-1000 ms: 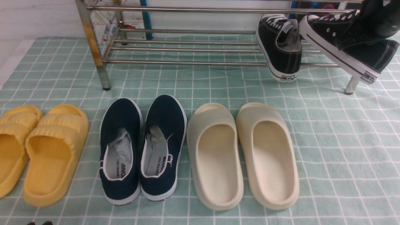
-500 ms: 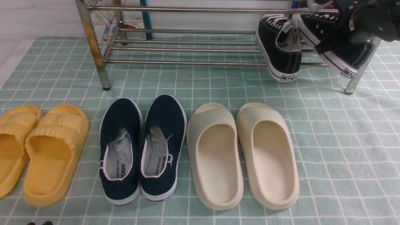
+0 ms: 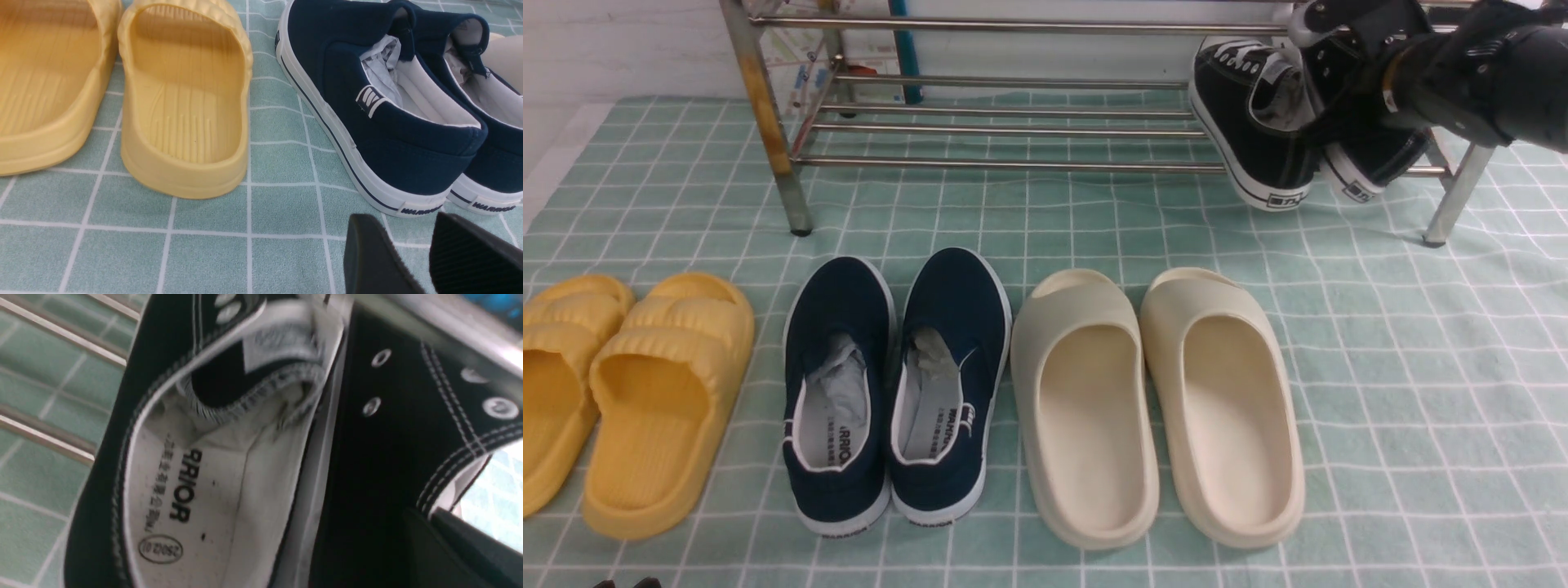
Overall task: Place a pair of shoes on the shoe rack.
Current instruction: Use the right arm to put a shoe into the shoe rack
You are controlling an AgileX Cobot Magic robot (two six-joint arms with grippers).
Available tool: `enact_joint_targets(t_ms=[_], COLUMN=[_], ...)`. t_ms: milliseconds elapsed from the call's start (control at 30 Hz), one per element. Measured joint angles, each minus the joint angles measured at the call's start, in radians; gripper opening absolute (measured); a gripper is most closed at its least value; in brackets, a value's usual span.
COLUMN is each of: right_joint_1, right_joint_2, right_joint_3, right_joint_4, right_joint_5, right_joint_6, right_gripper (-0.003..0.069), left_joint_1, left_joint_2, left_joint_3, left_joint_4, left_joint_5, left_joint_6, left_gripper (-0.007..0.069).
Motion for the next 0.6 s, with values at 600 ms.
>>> enact_joint_targets(t_ms=[600], right_joint_1=[0.0], right_joint_2=[0.019], right_joint_3=[-0.09], right_joint_4=[-0.038], right_joint_5=[0.125], right_joint_6=[0.001], right_gripper=[0.0025], left_joint_1=[0.0], left_joint_2=[0.0], left_joint_3=[0.0], left_joint_4=[0.0], left_joint_5=[0.0], left_joint_6=[0.0], left_gripper=[0.0239])
